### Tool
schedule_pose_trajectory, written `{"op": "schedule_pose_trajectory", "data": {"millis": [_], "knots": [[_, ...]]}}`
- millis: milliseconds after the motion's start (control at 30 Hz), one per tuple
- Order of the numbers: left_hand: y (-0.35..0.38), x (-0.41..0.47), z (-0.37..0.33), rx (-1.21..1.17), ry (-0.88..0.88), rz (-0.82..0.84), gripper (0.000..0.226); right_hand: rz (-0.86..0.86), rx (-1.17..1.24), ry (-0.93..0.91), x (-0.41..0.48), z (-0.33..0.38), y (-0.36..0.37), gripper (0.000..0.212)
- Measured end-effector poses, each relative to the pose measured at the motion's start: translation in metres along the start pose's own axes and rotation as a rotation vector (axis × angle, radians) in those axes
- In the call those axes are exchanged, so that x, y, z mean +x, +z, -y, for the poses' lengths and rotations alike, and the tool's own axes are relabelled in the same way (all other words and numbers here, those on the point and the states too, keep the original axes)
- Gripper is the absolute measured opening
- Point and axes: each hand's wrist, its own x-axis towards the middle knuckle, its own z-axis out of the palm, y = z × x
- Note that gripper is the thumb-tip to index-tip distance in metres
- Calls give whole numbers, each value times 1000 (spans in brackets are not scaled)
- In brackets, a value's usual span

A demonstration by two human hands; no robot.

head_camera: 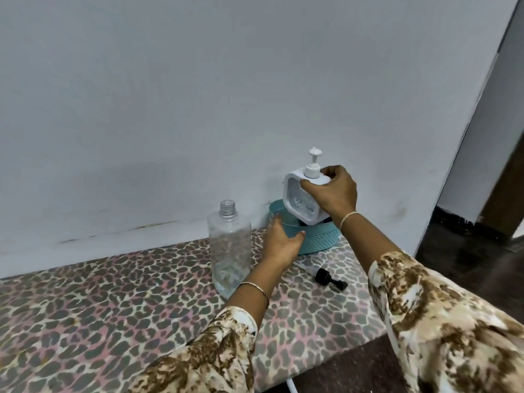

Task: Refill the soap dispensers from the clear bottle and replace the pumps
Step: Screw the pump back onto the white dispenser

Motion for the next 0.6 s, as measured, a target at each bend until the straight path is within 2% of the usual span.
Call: {"op": "schedule_pose_trajectory", "data": {"millis": [167,333,433,600], "knots": [[13,21,10,100,-8,-32,85,-35,-38,92,15,-27,26,56],[21,34,23,114,9,-68,82,-20,-87,134,20,-51,44,51],[24,36,27,132,20,-71,86,-12,-175,126,18,-64,49,48],[31,36,34,155,15,-77,92,-56,-426,108,17,-82,53,58]]}}
